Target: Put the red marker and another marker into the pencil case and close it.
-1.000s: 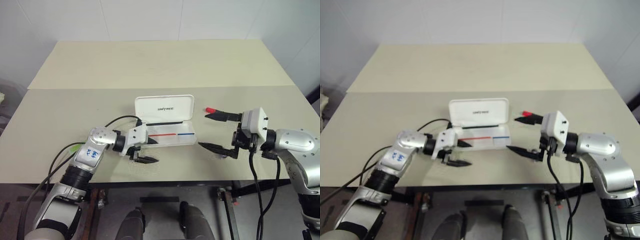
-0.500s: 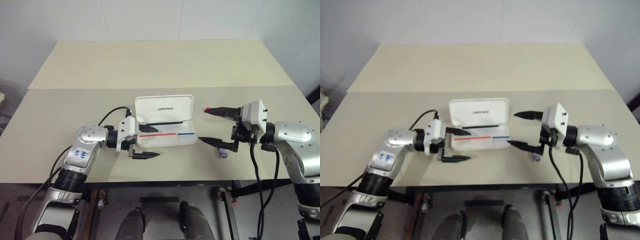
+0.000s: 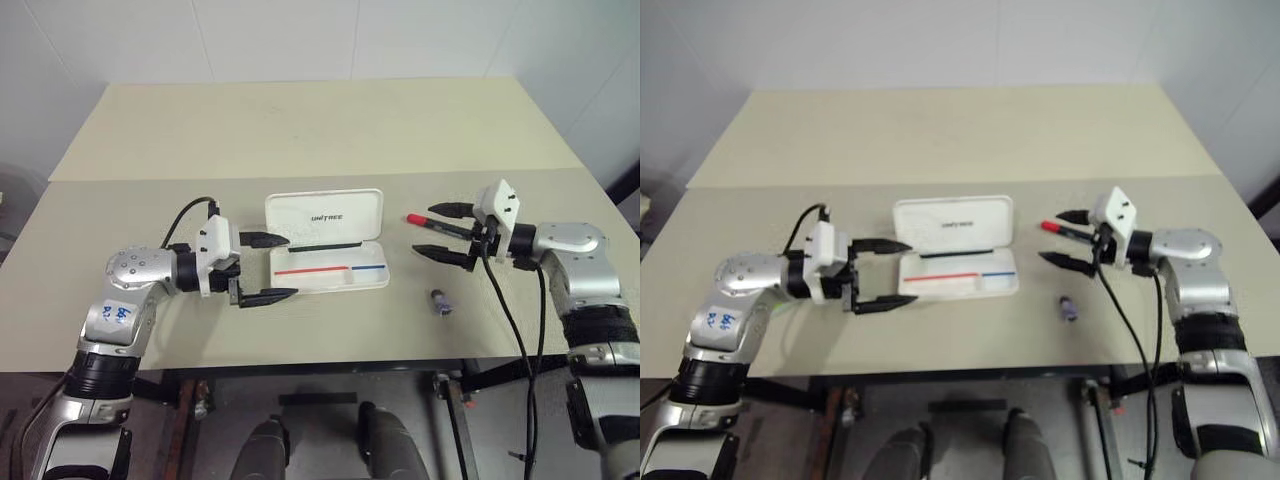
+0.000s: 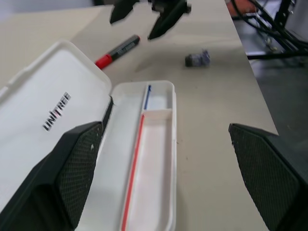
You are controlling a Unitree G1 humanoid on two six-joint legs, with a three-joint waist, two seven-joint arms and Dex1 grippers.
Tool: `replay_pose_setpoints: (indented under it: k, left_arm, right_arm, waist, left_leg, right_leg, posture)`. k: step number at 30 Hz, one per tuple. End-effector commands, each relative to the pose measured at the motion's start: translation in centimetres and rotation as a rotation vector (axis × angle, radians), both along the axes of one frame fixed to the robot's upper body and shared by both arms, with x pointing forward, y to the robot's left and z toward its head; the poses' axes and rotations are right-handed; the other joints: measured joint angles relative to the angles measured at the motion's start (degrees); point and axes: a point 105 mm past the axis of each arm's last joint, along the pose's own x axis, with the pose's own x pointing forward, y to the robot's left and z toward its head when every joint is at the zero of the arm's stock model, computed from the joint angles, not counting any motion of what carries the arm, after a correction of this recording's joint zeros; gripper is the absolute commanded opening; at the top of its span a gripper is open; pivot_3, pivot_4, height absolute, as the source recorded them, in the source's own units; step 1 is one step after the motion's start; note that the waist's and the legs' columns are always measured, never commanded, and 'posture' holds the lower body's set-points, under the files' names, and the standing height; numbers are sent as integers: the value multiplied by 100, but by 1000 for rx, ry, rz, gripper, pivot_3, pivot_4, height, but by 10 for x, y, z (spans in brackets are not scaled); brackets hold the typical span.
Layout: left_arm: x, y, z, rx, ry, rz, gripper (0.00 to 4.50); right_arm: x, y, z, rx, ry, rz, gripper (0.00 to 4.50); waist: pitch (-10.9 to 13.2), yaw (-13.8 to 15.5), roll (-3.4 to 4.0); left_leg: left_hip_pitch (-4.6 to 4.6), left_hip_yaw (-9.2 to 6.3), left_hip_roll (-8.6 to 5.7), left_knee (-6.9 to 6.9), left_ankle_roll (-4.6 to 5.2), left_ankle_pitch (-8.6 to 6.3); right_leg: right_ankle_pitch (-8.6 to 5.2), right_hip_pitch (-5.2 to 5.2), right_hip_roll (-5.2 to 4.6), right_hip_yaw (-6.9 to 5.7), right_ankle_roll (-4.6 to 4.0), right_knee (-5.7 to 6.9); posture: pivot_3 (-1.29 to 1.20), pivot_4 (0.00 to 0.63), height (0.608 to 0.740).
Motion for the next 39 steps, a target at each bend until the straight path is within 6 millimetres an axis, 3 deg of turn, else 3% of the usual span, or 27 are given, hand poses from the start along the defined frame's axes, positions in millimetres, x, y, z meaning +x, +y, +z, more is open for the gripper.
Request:
replay_pose_setpoints:
  k: [1,11,19,22,27,31,32,39]
  left_arm:
    - [-5,8,12,-11,-49,25,4477]
    - [-13,21,17,0,-70,88,4477]
    - [-22,36,22,6,-80,127,4477]
    - [-25,45,23,12,-80,139,4500]
    - [-27,57,27,29,-86,172,4500]
    - [-26,55,31,27,-94,174,4500]
    - [-26,55,31,26,-94,174,4500]
    - [-19,42,32,20,-92,136,4500]
  right_arm:
    - [13,-6,-4,-40,2,-32,4500]
    - [34,-20,-9,-37,101,-168,4500]
    - [45,-50,-21,-71,169,-423,4500]
    - [43,-56,-32,-95,230,-462,3915]
    - [41,-52,-39,-116,266,-444,2268]
    - [42,-45,-39,-113,258,-423,767]
    - [42,-45,-39,-112,258,-423,587]
    - [38,-32,-43,-122,263,-324,584]
  waist:
    - [0,-12,0]
    - [1,-46,2]
    - [1,-50,2]
    - [1,-55,2]
    - [0,-35,1]
    - [-1,-39,-1]
    - [-1,-46,-1]
    - [-1,-67,-1]
  left_leg:
    - [3,0,0,-2,0,0]
    - [1,0,0,-10,0,-1]
    - [3,0,0,-10,-1,-1]
    - [4,0,0,-5,-1,-1]
    - [12,-1,0,1,-4,1]
    - [17,-1,-1,4,-7,4]
    - [18,-1,-1,3,-8,5]
    - [19,-1,0,1,-9,5]
  right_leg:
    - [0,0,0,0,0,0]
    - [0,-4,0,2,0,27]
    - [-1,-4,1,4,-2,30]
    - [-1,-4,1,5,-3,29]
    - [-3,1,1,5,-5,30]
    - [-3,4,1,7,-6,31]
    - [-3,4,2,7,-6,33]
    - [-3,4,2,7,-6,34]
  posture:
    - [0,150,740]
    - [0,150,740]
    - [0,150,740]
    - [0,150,740]
    - [0,150,740]
    - [0,150,740]
    - [0,150,740]
    - [0,150,740]
